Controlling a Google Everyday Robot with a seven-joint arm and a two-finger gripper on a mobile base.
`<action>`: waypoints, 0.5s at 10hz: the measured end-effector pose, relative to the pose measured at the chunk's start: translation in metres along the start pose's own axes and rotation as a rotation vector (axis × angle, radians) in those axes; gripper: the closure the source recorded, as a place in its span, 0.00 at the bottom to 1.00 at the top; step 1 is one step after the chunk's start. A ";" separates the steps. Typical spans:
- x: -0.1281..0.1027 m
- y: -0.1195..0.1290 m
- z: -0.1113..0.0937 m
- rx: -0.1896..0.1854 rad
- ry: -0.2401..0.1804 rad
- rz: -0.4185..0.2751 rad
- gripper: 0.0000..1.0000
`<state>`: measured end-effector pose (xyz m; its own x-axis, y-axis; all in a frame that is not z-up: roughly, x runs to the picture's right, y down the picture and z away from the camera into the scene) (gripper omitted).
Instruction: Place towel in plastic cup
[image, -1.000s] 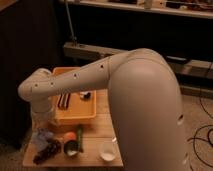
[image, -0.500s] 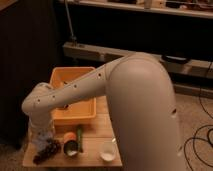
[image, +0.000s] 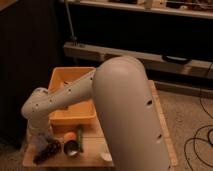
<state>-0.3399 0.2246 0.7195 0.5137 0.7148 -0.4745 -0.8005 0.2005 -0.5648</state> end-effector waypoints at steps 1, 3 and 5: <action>-0.003 -0.001 0.005 0.001 0.002 -0.014 0.35; -0.005 -0.004 0.017 0.001 0.013 -0.027 0.35; -0.009 -0.004 0.028 0.000 0.025 -0.036 0.35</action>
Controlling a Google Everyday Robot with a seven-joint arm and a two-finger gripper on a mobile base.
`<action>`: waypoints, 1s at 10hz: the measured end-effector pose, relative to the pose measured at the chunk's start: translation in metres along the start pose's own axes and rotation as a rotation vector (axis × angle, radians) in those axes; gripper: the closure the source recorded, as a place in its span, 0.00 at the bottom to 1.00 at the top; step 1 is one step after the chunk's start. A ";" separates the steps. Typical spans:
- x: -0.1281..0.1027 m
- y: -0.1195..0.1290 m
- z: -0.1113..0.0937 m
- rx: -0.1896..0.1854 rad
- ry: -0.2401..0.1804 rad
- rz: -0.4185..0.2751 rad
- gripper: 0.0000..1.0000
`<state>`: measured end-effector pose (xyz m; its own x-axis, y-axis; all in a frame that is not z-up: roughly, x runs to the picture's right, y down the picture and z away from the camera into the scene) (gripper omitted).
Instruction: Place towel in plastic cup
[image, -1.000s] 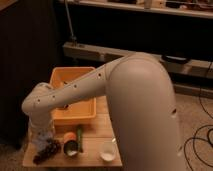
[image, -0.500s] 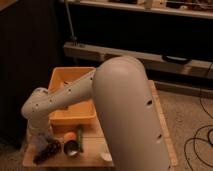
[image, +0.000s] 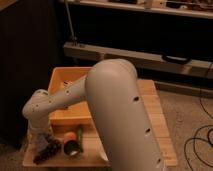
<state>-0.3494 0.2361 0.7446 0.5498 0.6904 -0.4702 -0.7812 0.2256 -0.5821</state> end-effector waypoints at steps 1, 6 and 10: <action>-0.001 0.000 0.006 0.002 0.008 -0.004 0.35; -0.004 -0.011 0.035 0.035 0.059 0.022 0.35; -0.003 -0.015 0.039 0.068 0.084 0.043 0.57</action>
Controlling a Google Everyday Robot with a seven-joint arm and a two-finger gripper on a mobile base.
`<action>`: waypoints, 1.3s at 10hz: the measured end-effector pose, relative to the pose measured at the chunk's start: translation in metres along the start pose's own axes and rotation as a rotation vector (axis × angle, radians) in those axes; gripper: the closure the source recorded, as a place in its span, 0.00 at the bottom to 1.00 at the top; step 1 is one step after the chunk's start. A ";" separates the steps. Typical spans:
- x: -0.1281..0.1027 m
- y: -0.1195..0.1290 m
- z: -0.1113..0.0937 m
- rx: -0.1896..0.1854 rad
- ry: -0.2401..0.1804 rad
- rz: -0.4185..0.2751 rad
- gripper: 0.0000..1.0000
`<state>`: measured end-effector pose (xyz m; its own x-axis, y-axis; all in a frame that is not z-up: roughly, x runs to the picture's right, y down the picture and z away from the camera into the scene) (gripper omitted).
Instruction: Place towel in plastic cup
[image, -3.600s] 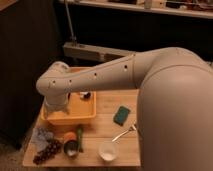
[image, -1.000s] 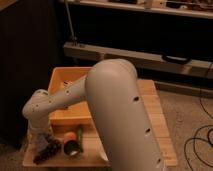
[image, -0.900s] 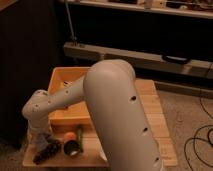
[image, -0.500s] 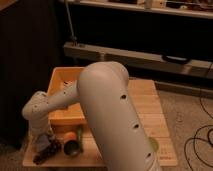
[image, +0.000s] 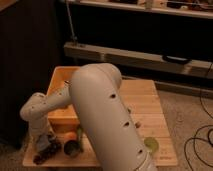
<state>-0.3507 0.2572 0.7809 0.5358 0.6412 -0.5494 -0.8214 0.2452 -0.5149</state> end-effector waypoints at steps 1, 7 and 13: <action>0.000 -0.001 0.000 0.001 0.000 0.000 0.67; -0.004 0.007 -0.033 0.006 -0.029 -0.008 1.00; -0.015 0.015 -0.181 -0.029 -0.101 -0.031 1.00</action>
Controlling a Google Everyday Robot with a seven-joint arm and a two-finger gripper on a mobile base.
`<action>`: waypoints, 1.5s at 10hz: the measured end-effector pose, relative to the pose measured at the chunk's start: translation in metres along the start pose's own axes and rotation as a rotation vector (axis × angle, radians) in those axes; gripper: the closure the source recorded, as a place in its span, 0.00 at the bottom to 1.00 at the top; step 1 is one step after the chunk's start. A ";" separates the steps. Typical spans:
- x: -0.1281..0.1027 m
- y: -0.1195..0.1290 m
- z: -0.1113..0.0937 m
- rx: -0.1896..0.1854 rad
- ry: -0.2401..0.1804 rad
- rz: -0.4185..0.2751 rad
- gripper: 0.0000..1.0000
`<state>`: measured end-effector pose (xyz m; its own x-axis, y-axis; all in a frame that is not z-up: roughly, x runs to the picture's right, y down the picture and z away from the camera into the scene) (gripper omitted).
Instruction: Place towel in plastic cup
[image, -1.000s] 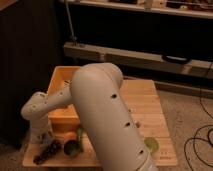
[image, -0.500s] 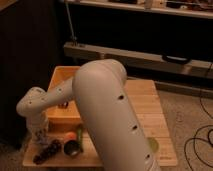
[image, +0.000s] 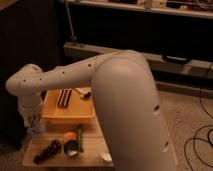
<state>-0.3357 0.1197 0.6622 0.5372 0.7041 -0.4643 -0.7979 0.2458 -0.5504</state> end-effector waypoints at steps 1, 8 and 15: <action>-0.004 -0.013 -0.024 0.003 -0.008 0.017 1.00; 0.042 -0.147 -0.080 0.122 0.015 0.264 1.00; 0.043 -0.151 -0.084 0.113 -0.003 0.285 1.00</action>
<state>-0.1696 0.0569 0.6672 0.2872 0.7569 -0.5870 -0.9416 0.1106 -0.3181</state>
